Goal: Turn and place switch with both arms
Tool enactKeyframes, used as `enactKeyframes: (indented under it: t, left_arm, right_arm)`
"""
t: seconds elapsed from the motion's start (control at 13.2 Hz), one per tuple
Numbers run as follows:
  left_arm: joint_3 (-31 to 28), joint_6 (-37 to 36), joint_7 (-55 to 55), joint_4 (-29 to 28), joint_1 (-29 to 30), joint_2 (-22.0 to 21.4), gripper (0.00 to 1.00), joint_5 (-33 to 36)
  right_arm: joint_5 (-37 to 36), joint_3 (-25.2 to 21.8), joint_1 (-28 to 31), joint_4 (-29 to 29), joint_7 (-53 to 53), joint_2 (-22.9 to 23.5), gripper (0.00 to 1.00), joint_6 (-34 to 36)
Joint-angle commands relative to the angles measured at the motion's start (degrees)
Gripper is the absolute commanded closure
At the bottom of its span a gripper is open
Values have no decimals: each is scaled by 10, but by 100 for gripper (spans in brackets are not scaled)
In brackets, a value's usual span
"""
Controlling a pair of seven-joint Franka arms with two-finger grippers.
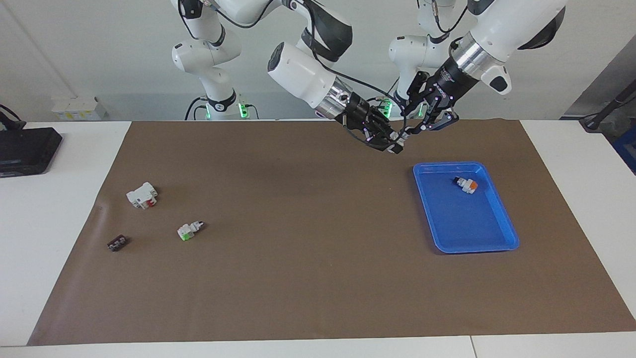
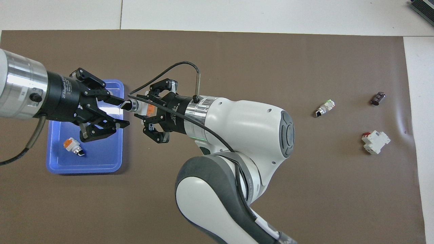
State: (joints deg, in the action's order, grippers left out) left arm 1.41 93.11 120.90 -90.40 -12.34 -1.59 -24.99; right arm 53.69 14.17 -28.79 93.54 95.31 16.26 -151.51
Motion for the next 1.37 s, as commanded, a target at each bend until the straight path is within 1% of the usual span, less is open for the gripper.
enactKeyframes:
  t: [0.0, 0.23, 0.3, 0.38, 0.53, 0.61, 0.76, 0.91, 0.99, 1.29]
  left_arm:
    - [-3, 24, 21, -21, -10, -17, 44, 9]
    - [-2, 34, 26, -28, -16, -18, 46, 9]
    - [-2, 34, 26, -32, -16, -19, 48, 9]
    - [-2, 35, 26, -34, -16, -21, 54, 9]
    - [-2, 39, 26, -37, -17, -23, 61, 9]
    - [-2, 38, 26, -37, -17, -23, 67, 9]
    - [-2, 39, 25, -37, -17, -23, 81, 9]
    - [-2, 40, 21, -37, -16, -23, 98, 9]
    - [-2, 41, 15, -40, -16, -23, 100, 9]
    - [-2, 46, -8, -50, -16, -29, 100, 9]
  right_arm:
    - [-1, 2, 2, -1, -21, 2, 100, -7]
    - [-1, 2, 2, -1, -21, 2, 100, -7]
    - [-1, 2, 2, -1, -21, 2, 100, -7]
    - [-2, 2, 2, -1, -21, 2, 100, -7]
    - [-1, 2, 2, -1, -21, 2, 100, -7]
    - [-2, 2, 2, -1, -21, 2, 100, -7]
    - [-1, 2, 2, 0, -21, 2, 100, -7]
    - [-1, 2, 2, 1, -21, 2, 100, -7]
    - [-1, 2, 2, 1, -21, 2, 100, -7]
    - [-1, 2, 2, 1, -21, 2, 100, -7]
